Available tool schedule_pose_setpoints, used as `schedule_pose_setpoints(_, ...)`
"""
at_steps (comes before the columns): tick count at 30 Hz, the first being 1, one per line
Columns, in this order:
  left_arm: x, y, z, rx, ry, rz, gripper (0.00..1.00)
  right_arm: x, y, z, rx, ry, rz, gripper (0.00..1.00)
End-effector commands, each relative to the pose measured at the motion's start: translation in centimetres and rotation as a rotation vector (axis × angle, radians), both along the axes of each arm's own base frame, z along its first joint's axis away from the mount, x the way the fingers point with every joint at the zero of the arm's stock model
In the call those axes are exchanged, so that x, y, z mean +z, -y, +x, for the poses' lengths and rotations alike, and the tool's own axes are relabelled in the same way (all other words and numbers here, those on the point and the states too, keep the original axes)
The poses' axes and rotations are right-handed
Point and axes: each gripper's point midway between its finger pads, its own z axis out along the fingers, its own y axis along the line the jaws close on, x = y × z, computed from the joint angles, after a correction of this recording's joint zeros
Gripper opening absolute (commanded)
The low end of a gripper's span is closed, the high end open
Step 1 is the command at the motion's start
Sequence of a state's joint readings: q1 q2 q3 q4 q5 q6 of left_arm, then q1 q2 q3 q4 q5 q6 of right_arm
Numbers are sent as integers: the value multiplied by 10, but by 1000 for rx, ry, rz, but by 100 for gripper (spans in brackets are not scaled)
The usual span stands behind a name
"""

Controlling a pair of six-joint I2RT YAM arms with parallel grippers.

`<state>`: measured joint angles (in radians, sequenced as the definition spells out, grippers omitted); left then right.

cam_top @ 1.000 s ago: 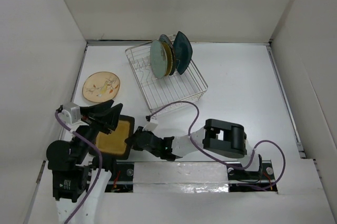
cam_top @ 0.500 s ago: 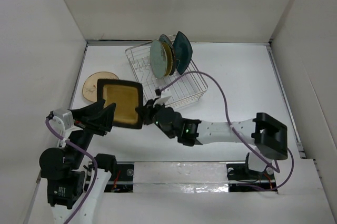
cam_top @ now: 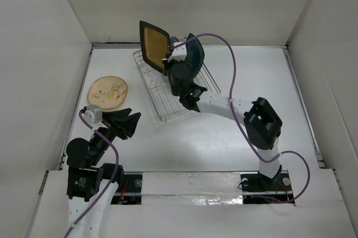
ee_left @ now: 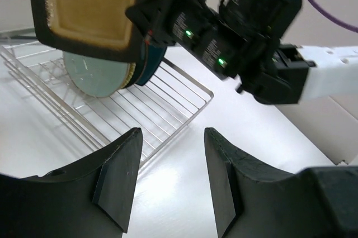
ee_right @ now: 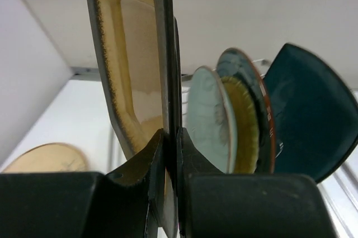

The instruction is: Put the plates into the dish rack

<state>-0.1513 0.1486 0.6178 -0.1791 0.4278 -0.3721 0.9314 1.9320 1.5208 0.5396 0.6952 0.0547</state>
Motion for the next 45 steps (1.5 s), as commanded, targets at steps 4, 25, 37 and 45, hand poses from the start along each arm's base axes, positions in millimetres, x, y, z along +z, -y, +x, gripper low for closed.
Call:
schedule_pose_setpoints(4,-1,12,5,-66,48,-24,45,90,25,42,-104,236,114,0)
schedule_pose_setpoints(25,-10,1,20,17,1,-48,45,-22,-9,50,-244,120,-7,0)
schedule_pose_setpoints(37,-9,-13,26,110,-22,-95,45,-92,-20,24,-207,-18,18,35)
schedule_pose_setpoints(45,-11,-22,41,177,-67,-191,46,-100,-17,10,-149,-71,56,42)
